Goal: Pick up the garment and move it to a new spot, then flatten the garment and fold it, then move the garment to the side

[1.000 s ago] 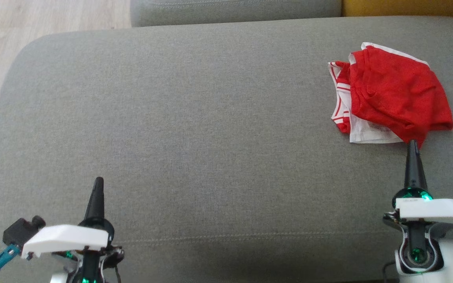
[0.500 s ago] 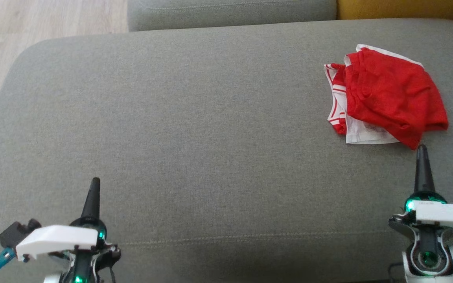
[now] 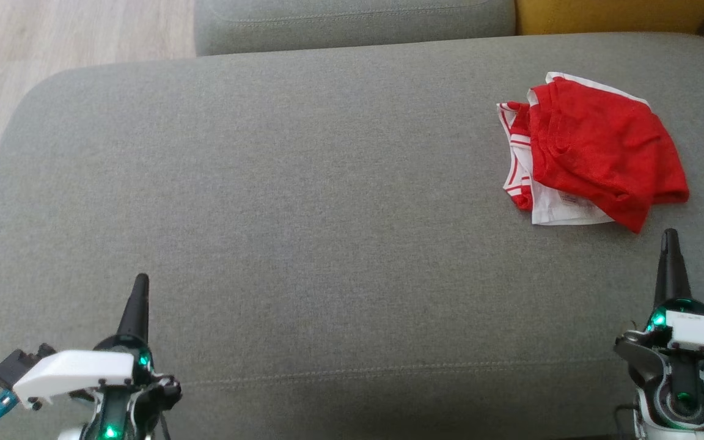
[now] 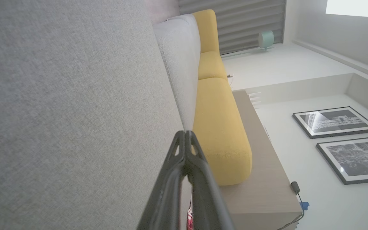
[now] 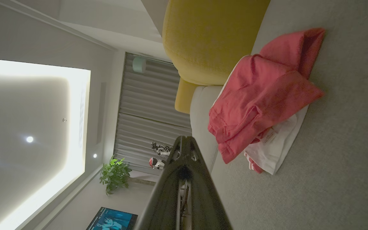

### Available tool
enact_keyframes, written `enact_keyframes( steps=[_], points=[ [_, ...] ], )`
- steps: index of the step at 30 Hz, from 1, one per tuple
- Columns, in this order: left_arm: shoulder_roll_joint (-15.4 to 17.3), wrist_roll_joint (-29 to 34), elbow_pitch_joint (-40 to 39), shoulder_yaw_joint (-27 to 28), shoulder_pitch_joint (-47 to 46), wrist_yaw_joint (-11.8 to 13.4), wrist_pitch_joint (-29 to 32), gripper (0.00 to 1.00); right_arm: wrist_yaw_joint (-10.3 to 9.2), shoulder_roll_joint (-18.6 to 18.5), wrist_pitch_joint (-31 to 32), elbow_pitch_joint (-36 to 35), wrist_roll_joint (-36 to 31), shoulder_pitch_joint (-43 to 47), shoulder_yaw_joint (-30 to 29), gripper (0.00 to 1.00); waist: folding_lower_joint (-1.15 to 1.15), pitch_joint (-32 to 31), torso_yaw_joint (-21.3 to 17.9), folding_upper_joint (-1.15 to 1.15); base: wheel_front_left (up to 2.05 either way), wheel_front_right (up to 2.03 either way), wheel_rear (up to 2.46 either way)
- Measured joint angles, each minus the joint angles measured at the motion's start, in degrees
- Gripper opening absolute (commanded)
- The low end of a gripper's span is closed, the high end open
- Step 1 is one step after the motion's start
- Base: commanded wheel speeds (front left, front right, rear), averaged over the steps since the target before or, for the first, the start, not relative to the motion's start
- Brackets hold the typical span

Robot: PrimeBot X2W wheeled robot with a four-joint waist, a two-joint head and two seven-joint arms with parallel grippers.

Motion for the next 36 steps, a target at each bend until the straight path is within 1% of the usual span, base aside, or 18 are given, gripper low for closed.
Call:
enact_keyframes(
  steps=[14,16,24,36],
  points=[
    [0.0,-7.5,0.8,1.7,-0.6,-0.5,2.2,0.00,0.00,0.0,2.1,-0.2,10.1,0.2,-1.9,0.00,0.00,-0.7,-0.6,0.00,0.00,0.00,0.00],
    [0.0,-8.5,0.9,1.9,-0.7,-1.0,2.5,0.00,0.00,0.0,2.5,-0.3,11.4,0.4,-2.2,0.00,0.00,-0.8,-0.7,0.00,0.00,0.00,0.00],
    [0.0,-12.9,1.3,3.1,-1.3,-1.5,4.0,0.00,0.00,0.0,3.9,-0.3,17.3,1.2,-3.4,0.00,0.00,-1.2,-1.0,0.00,0.00,0.00,0.00],
    [0.0,-13.0,1.3,3.4,-1.3,-1.5,4.1,0.00,0.00,0.0,4.0,-0.3,17.7,1.2,-3.7,0.00,0.00,-1.2,-1.0,0.00,0.00,0.00,0.00]
  ],
)
